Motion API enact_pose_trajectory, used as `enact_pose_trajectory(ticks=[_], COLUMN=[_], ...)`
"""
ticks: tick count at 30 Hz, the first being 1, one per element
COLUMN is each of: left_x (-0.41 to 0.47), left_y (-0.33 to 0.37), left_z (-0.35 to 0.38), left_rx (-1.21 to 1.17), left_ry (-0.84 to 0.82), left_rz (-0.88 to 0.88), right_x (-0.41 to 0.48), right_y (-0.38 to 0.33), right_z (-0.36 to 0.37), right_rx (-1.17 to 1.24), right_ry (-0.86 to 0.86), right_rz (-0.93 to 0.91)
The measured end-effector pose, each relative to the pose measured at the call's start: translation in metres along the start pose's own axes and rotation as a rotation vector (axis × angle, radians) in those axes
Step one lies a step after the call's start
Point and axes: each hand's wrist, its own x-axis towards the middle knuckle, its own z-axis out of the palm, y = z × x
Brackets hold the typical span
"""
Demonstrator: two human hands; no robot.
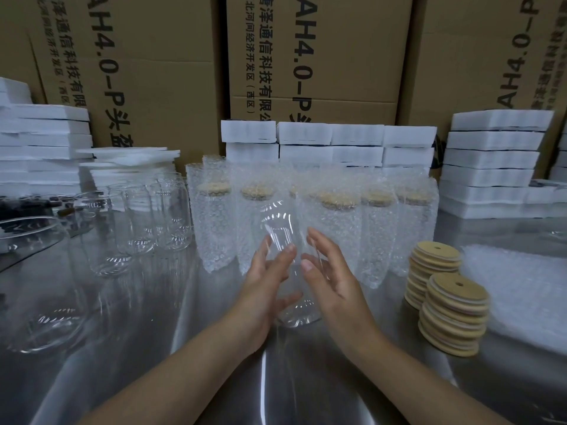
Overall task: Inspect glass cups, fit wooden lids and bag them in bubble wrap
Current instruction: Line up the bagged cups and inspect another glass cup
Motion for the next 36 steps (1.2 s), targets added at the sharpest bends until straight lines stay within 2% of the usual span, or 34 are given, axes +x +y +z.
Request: enact_pose_trajectory(ticks=[4,9,17,21,25,30,33,36], left_x=[-0.001,-0.002,0.001,-0.003,-0.012,-0.014,-0.014,-0.013], left_y=[-0.003,-0.002,-0.004,-0.006,-0.006,-0.006,-0.011,-0.019], left_z=[0.000,-0.002,-0.007,0.001,0.010,0.012,0.014,0.013], left_rx=[0.138,0.188,0.135,0.146,0.277,0.475,0.564,0.522], left_ry=[-0.023,0.006,-0.159,-0.189,-0.154,-0.075,-0.057,-0.061], left_rz=[0.015,0.018,-0.094,-0.093,-0.026,0.099,0.145,0.137], right_x=[0.002,0.006,0.011,0.010,0.009,0.008,0.012,0.017], right_y=[-0.001,0.000,0.003,0.006,0.010,0.004,0.000,-0.001], right_z=[-0.001,-0.007,-0.011,-0.009,-0.006,-0.003,-0.006,-0.012], right_rx=[0.029,0.103,0.261,0.211,0.151,0.168,0.255,0.378], right_ry=[0.020,0.064,0.086,0.100,0.135,0.243,0.412,0.573], right_rz=[0.024,0.053,0.152,0.145,0.127,0.108,0.107,0.125])
